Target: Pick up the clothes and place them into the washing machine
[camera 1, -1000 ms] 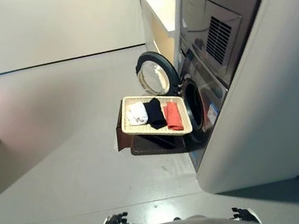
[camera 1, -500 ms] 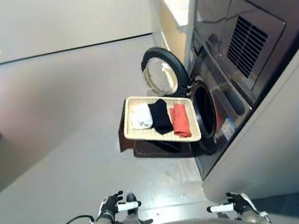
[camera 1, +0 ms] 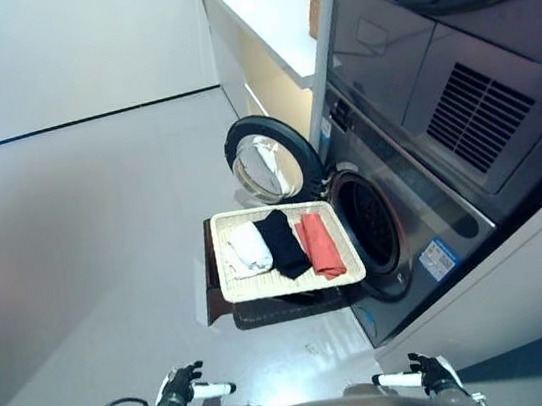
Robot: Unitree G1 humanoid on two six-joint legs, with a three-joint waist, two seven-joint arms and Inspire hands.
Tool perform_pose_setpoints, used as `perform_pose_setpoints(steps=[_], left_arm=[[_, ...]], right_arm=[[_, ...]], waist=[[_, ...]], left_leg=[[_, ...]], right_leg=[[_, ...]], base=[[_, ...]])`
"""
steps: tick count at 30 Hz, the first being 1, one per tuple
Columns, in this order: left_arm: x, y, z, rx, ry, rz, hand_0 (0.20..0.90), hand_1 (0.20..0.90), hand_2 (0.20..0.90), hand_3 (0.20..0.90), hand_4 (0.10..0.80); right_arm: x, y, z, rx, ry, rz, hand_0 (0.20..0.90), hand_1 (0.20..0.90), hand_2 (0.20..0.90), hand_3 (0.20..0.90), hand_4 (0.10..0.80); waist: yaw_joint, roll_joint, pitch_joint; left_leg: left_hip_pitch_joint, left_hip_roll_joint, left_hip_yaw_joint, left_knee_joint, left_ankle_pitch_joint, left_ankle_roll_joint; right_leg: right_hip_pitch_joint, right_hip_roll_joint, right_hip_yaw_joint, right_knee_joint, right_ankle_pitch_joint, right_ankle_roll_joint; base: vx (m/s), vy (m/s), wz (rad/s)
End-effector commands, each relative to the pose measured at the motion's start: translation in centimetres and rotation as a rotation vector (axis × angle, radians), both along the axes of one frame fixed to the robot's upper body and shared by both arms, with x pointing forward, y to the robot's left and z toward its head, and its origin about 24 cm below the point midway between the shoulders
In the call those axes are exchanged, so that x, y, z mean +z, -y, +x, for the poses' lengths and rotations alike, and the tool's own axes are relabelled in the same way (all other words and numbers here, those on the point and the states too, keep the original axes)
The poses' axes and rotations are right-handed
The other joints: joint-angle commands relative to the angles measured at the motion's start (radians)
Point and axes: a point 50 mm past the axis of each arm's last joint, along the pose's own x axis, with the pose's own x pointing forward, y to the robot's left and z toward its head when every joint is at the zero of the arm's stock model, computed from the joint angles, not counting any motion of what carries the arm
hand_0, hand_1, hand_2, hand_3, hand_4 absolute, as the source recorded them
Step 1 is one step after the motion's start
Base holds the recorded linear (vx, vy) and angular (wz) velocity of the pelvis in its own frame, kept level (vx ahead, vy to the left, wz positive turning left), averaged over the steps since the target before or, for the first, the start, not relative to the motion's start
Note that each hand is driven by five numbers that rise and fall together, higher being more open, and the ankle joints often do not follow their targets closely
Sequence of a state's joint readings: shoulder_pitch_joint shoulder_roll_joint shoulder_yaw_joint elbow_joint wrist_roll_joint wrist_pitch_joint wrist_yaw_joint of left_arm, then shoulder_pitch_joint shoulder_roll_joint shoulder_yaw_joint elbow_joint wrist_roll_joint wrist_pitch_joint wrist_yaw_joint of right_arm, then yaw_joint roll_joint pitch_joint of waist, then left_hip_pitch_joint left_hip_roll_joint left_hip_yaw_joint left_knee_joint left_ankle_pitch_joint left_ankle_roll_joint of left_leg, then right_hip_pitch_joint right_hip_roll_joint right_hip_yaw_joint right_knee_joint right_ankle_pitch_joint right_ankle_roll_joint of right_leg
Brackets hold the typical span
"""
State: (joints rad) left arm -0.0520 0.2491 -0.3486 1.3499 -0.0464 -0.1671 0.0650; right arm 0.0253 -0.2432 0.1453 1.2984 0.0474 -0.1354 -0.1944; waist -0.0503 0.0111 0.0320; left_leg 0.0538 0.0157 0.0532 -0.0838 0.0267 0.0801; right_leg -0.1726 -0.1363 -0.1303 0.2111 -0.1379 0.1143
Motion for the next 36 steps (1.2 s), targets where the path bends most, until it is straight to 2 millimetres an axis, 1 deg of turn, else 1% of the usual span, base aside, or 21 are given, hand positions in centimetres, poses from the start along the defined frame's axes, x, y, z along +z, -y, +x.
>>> perform_pose_setpoints(steps=[1,2,4,7,9,10,11,12,13,14,15,16,18,20,23,25,27,30,32,34,36], left_arm=[[0.3,0.0,1.0,-0.012,0.046,-0.005,0.9,0.9,0.9,0.9,0.8],[0.2,0.2,0.9,-0.012,0.044,-0.011,0.9,0.9,0.9,0.9,0.8],[0.1,0.7,0.7,-0.02,0.039,-0.026,0.9,0.9,0.9,0.9,0.8],[-0.1,1.5,0.5,-0.023,0.035,-0.046,0.9,0.9,0.9,0.9,0.8],[-0.1,1.9,0.7,-0.039,0.043,-0.059,0.9,0.9,0.9,0.9,0.8],[0.0,2.2,1.1,-0.046,0.058,-0.067,0.9,0.9,0.9,0.9,0.8],[0.1,2.2,1.4,-0.045,0.066,-0.068,0.9,0.9,0.9,0.9,0.8],[0.2,2.3,1.7,-0.039,0.08,-0.069,0.9,0.9,0.9,0.9,0.8],[0.3,2.3,2.2,-0.033,0.103,-0.074,0.9,0.9,0.9,0.9,0.8],[0.5,2.5,2.9,-0.031,0.131,-0.081,0.9,0.9,0.9,0.9,0.8],[0.7,2.6,3.2,-0.028,0.145,-0.083,0.9,0.9,0.9,0.9,0.8],[0.7,2.7,3.4,-0.031,0.156,-0.086,0.9,0.9,0.9,0.9,0.8],[0.6,2.8,3.0,-0.016,0.148,-0.091,0.9,0.9,0.9,0.9,0.8],[0.5,2.7,2.5,-0.001,0.139,-0.085,0.9,0.9,0.9,0.9,0.8],[0.2,2.4,1.7,0.016,0.113,-0.069,0.9,0.9,0.9,0.9,0.8],[0.1,2.3,1.3,0.023,0.098,-0.06,0.9,0.9,0.9,0.9,0.8],[0.0,2.2,1.0,0.025,0.086,-0.055,0.9,0.9,0.9,0.9,0.8],[-0.1,2.1,0.7,0.02,0.074,-0.053,0.9,0.9,0.9,0.9,0.8],[0.1,2.0,1.2,0.004,0.093,-0.048,0.9,0.9,0.9,0.9,0.8],[0.4,1.7,1.9,-0.008,0.117,-0.037,0.9,0.9,0.9,0.9,0.8],[0.9,1.3,3.3,-0.025,0.161,-0.025,0.9,0.9,0.9,0.9,0.8]], right_arm=[[0.2,0.2,0.3,0.021,0.028,-0.008,0.9,0.9,0.9,0.9,0.8],[0.2,0.1,0.4,0.023,0.034,-0.005,0.9,0.9,0.9,0.9,0.8],[0.1,-0.1,0.0,0.024,0.023,0.006,0.9,0.9,0.9,0.9,0.8],[0.0,-0.1,-0.5,0.024,0.007,0.011,0.9,0.9,0.9,0.9,0.8],[0.0,0.0,-0.6,0.021,0.009,0.014,0.9,0.9,0.9,0.9,0.8],[0.1,0.3,-0.4,0.014,0.019,0.011,0.9,0.9,0.9,0.9,0.8],[0.1,0.4,-0.4,0.008,0.018,0.009,0.9,0.9,0.9,0.9,0.8],[0.2,0.5,-0.2,0.006,0.023,0.008,0.9,0.9,0.9,0.9,0.8],[0.2,0.5,0.0,0.01,0.028,0.007,0.9,0.9,0.9,0.9,0.8],[0.3,0.6,0.4,0.015,0.036,0.004,0.9,0.9,0.9,0.9,0.8],[0.4,0.7,0.6,0.012,0.046,0.003,0.9,0.9,0.9,0.9,0.8],[0.5,0.7,0.9,0.008,0.054,0.001,0.9,0.9,0.9,0.9,0.8],[0.5,0.5,1.0,0.005,0.061,0.004,0.9,0.9,0.9,0.9,0.8],[0.5,0.5,1.3,0.009,0.07,0.004,0.9,0.9,0.9,0.9,0.8],[0.6,0.5,1.6,0.023,0.076,-0.004,0.9,0.9,0.9,0.9,0.8],[0.6,0.6,1.5,0.027,0.072,-0.01,0.9,0.9,0.9,0.9,0.8],[0.6,0.6,1.5,0.026,0.07,-0.01,0.9,0.9,0.9,0.9,0.8],[0.5,0.5,1.2,0.023,0.056,-0.007,0.9,0.9,0.9,0.9,0.8],[0.4,0.4,1.2,0.01,0.058,0.0,0.9,0.9,0.9,0.9,0.8],[0.4,0.1,1.4,-0.009,0.068,0.014,0.9,0.9,0.9,0.9,0.8],[0.5,0.0,2.1,-0.018,0.094,0.023,0.9,0.9,0.9,0.9,0.8]], waist=[[-0.01,-0.025,-0.023],[-0.018,-0.028,-0.021],[-0.028,-0.041,-0.031],[-0.021,-0.038,-0.053],[-0.023,-0.038,-0.067],[-0.027,-0.031,-0.065],[-0.024,-0.039,-0.06],[-0.018,-0.05,-0.048],[-0.006,-0.063,-0.027],[0.01,-0.077,-0.008],[0.02,-0.086,0.001],[0.027,-0.091,0.004],[0.045,-0.093,0.004],[0.056,-0.088,0.006],[0.077,-0.046,0.002],[0.084,-0.028,-0.003],[0.079,-0.016,-0.01],[0.086,-0.004,-0.033],[0.089,-0.011,-0.058],[0.091,-0.026,-0.058],[0.086,-0.029,-0.045]], left_leg=[[0.039,-0.025,0.036,0.045,-0.098,-0.084],[0.047,-0.03,0.032,0.044,-0.105,-0.084],[0.062,-0.039,0.021,0.05,-0.13,-0.08],[0.075,-0.026,0.021,0.056,-0.143,-0.092],[0.069,-0.009,0.019,0.132,-0.152,-0.107],[0.048,0.013,0.016,0.283,-0.123,-0.129],[0.01,0.017,0.025,0.346,-0.098,-0.137],[-0.049,0.02,0.015,0.481,-0.062,-0.15],[-0.114,0.007,-0.006,0.602,-0.015,-0.159],[-0.167,-0.02,-0.03,0.711,0.005,-0.158],[-0.21,-0.026,-0.033,0.763,0.008,-0.153],[-0.244,-0.009,-0.016,0.759,0.007,-0.144],[-0.283,0.037,0.005,0.644,-0.003,-0.13],[-0.27,0.078,-0.001,0.495,-0.002,-0.128],[-0.258,0.159,-0.045,0.128,0.097,-0.165],[-0.27,0.186,-0.056,0.024,0.136,-0.189],[-0.268,0.202,-0.014,0.027,0.154,-0.204],[-0.243,0.197,0.007,0.01,0.168,-0.203],[-0.216,0.165,0.015,0.024,0.139,-0.19],[-0.208,0.133,0.038,0.059,0.092,-0.165],[-0.203,0.098,0.046,0.1,0.047,-0.133]], right_leg=[[-0.032,0.008,-0.088,-0.191,0.273,0.011],[-0.044,0.015,-0.07,-0.196,0.284,0.012],[-0.016,0.038,0.001,-0.208,0.28,-0.001],[0.02,0.056,0.019,-0.212,0.269,-0.013],[0.046,0.077,0.028,-0.224,0.253,-0.031],[0.065,0.104,0.036,-0.225,0.242,-0.058],[0.084,0.105,0.043,-0.231,0.23,-0.068],[0.109,0.103,0.049,-0.24,0.227,-0.081],[0.128,0.102,0.057,-0.243,0.223,-0.096],[0.143,0.097,0.066,-0.25,0.222,-0.107],[0.16,0.093,0.071,-0.257,0.218,-0.114],[0.173,0.089,0.078,-0.264,0.214,-0.116],[0.192,0.084,0.093,-0.268,0.196,-0.108],[0.206,0.083,0.108,-0.27,0.175,-0.093],[0.246,0.094,0.135,-0.283,0.122,-0.062],[0.27,0.085,0.147,-0.29,0.091,-0.048],[0.294,0.07,0.151,-0.286,0.074,-0.034],[0.313,0.051,0.155,-0.283,0.063,-0.017],[0.305,-0.009,0.166,-0.246,0.076,0.021],[0.285,-0.052,0.178,-0.168,0.094,0.04],[0.221,-0.076,0.196,-0.025,0.164,0.047]], base=[[0.237,-0.025,-0.04],[0.216,-0.041,0.1],[0.241,-0.056,0.32],[0.221,-0.076,0.28],[0.221,-0.126,0.1],[0.171,-0.153,0.04],[0.128,-0.181,0.17],[0.049,-0.149,0.22],[0.075,-0.168,0.24],[0.097,-0.141,-0.02],[0.13,-0.102,-0.19],[0.158,-0.054,-0.22],[0.205,0.029,-0.21],[0.214,0.104,-0.3],[0.286,0.174,-0.19],[0.268,0.173,0.27],[0.286,0.205,-0.02],[0.277,0.222,-0.51],[0.333,0.342,-0.96],[0.226,0.28,-0.61],[0.148,0.268,-0.27]])
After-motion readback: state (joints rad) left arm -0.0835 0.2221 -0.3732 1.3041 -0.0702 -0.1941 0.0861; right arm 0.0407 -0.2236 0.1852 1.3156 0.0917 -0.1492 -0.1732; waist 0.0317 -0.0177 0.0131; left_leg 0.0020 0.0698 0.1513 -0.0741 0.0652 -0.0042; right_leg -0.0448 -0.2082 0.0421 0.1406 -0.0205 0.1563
